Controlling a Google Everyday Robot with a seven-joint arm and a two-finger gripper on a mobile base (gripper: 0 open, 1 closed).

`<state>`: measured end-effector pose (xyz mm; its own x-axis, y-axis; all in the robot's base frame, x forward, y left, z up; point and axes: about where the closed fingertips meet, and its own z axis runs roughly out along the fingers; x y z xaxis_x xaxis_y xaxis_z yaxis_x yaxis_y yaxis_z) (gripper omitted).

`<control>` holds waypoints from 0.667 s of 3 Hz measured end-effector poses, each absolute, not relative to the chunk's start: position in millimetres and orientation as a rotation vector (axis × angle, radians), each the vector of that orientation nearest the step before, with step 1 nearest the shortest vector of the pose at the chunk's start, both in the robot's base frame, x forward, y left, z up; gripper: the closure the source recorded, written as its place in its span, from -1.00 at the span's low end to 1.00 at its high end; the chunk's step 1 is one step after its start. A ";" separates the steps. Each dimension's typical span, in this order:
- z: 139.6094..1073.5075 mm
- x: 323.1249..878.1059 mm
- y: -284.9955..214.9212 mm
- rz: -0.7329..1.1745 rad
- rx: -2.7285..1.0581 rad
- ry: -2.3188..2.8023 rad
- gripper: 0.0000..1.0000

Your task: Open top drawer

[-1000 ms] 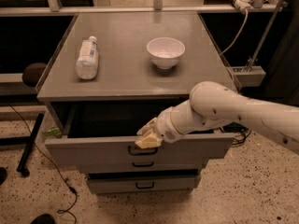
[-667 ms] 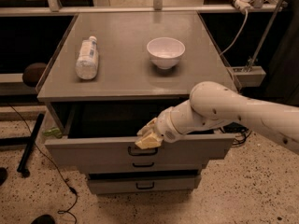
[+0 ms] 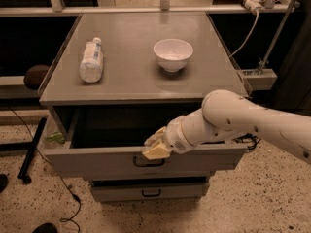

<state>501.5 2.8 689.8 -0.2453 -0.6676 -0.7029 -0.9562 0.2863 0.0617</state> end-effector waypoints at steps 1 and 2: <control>691.1 483.4 1.2 0.681 -1.448 1.997 -0.31; 691.1 483.4 1.2 0.681 -1.448 1.997 -0.78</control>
Offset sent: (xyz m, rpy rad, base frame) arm -0.0179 -0.0023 0.0013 0.0066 0.0066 0.0035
